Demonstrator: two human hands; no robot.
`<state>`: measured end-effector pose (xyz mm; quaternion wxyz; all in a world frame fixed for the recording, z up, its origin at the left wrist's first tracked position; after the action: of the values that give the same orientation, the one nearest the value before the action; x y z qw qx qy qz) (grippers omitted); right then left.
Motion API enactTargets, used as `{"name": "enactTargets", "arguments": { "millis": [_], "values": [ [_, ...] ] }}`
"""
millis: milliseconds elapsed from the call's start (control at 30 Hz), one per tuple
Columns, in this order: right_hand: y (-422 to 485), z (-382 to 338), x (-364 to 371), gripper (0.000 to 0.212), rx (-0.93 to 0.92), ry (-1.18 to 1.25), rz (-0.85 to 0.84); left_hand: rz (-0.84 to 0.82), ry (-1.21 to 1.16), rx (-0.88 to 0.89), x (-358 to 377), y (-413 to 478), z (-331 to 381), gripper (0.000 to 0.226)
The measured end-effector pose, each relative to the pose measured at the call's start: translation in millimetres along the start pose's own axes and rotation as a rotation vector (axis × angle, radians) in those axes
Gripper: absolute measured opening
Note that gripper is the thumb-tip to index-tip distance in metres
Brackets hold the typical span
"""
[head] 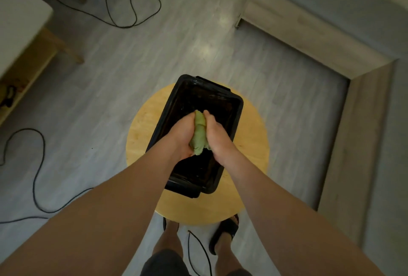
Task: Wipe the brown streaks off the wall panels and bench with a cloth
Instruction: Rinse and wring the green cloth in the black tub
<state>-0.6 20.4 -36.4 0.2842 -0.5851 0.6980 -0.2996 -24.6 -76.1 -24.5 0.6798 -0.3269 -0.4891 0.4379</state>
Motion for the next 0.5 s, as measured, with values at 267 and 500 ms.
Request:
{"name": "enactTargets", "arguments": {
  "millis": [267, 500],
  "values": [
    [-56.2, -35.1, -5.9, 0.057, -0.124, -0.11, 0.319, 0.252, 0.149, 0.032, 2.2, -41.2, 18.1, 0.054],
    [-75.5, -70.4, 0.7, 0.055, -0.214, -0.111, 0.35, 0.137, 0.13, 0.093, 29.3, -75.2, 35.8, 0.042]
  ]
}}
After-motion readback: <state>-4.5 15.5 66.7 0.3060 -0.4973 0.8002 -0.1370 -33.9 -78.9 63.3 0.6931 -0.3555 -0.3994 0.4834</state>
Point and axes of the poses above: each hand's wrist, its own y-axis towards the middle knuckle, its own x-axis out of the palm, z = x × y, the point moved 5 cm from there along y, towards the middle knuckle, and after that the axes turned 6 degrees about -z, right-handed, at the moved point
